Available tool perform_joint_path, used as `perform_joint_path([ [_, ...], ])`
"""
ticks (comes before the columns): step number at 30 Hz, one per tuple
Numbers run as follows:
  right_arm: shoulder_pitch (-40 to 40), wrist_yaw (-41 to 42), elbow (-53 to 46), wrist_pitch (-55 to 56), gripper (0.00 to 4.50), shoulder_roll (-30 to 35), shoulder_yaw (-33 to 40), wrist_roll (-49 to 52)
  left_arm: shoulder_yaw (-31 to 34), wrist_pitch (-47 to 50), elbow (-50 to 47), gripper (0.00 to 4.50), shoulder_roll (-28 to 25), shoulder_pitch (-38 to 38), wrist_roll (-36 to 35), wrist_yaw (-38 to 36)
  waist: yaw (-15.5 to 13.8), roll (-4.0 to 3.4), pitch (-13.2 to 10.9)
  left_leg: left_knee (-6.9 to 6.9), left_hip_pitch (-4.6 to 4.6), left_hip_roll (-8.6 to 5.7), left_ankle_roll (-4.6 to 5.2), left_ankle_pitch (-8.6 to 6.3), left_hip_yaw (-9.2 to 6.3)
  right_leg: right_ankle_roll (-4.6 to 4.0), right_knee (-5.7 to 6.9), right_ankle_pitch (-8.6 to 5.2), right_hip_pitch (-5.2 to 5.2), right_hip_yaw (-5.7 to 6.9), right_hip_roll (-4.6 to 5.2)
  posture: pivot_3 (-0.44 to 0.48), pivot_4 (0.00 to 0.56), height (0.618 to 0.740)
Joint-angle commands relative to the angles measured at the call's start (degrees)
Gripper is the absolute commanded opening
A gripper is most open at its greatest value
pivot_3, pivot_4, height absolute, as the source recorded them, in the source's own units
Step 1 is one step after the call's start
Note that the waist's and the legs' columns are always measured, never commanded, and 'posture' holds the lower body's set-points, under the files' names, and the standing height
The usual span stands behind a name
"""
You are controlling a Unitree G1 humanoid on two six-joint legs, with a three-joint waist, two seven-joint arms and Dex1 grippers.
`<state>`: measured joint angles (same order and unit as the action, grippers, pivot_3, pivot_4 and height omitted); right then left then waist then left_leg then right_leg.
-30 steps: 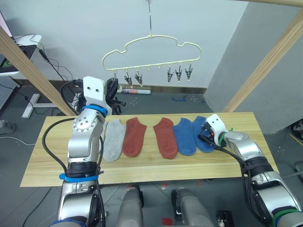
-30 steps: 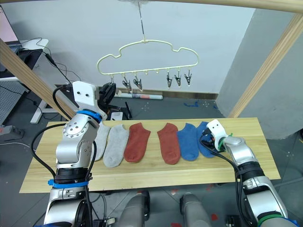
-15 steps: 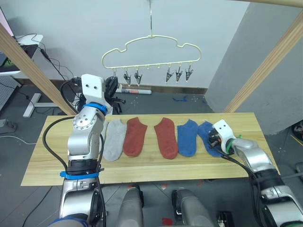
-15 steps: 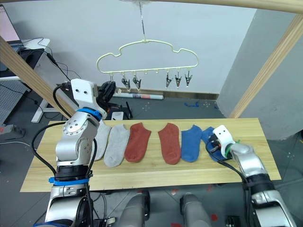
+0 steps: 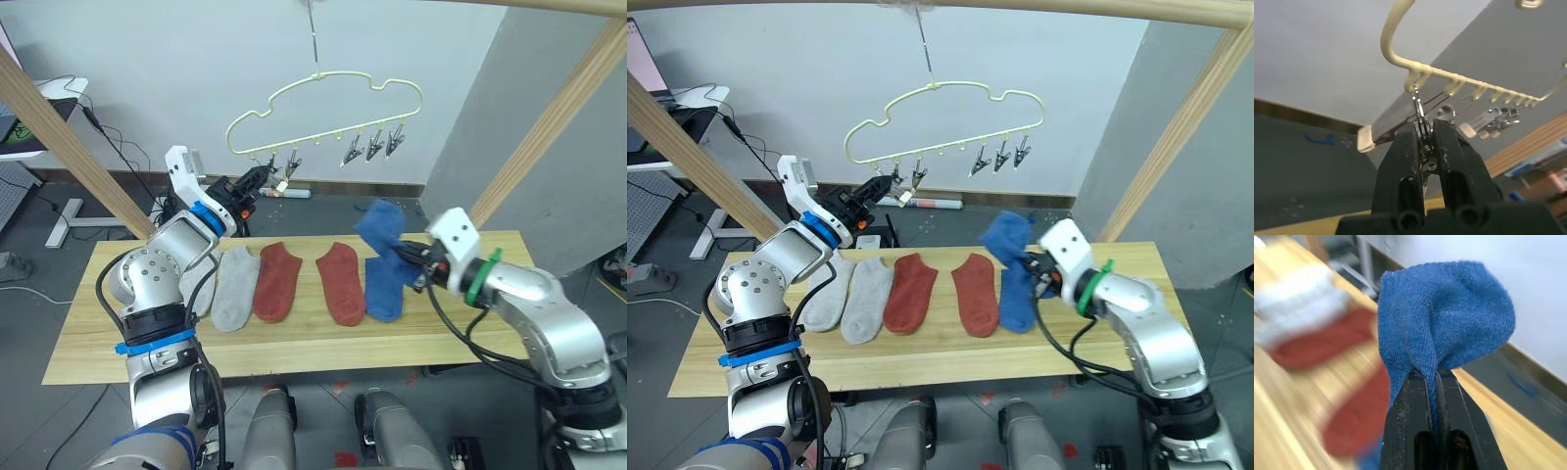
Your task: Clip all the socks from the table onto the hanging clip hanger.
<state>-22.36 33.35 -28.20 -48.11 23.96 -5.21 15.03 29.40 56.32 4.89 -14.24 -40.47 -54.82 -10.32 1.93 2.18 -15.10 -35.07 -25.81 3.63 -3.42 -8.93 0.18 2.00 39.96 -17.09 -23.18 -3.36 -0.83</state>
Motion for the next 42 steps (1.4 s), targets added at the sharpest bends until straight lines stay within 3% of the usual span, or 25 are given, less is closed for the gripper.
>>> perform_joint_path([
  [1,-3.3,-2.4,-1.4,-1.2,0.01,-4.6,-4.0,1.5,0.8,2.3,-1.9,0.09,0.0,-1.6,-4.3,2.2,-0.1,0.02,0.0,0.0,-0.01,0.0,0.0,0.0,0.01,-0.01,0.0,0.0,0.0,0.01,0.0,-0.008,0.225,0.74],
  [10,-9.4,-5.1,6.1,1.7,0.01,-12.1,-7.3,1.1,0.6,4.4,-3.1,0.09,-0.6,-2.0,-9.7,4.9,-0.4,0.05,0.0,0.02,-0.11,-0.01,-0.02,0.01,-0.12,-0.27,-0.01,0.16,0.0,0.33,0.12,0.018,0.218,0.74],
  [27,-9.9,-4.3,11.2,4.8,0.01,-12.5,-8.7,0.1,0.4,2.8,-2.8,0.09,-1.1,-1.7,-11.6,6.1,-0.5,0.05,0.0,0.05,-0.15,0.01,-0.06,0.03,-0.31,-0.29,0.0,0.17,0.02,0.6,0.13,0.027,0.226,0.74],
  [42,-14.5,-5.3,14.0,4.8,0.01,-16.7,-8.3,0.6,-0.5,2.4,-2.8,0.09,-1.1,-1.6,-12.0,5.5,-0.5,0.05,0.0,0.06,-0.16,0.02,-0.07,0.04,-0.33,-0.29,0.0,0.17,0.02,0.64,0.13,0.029,0.227,0.74],
])
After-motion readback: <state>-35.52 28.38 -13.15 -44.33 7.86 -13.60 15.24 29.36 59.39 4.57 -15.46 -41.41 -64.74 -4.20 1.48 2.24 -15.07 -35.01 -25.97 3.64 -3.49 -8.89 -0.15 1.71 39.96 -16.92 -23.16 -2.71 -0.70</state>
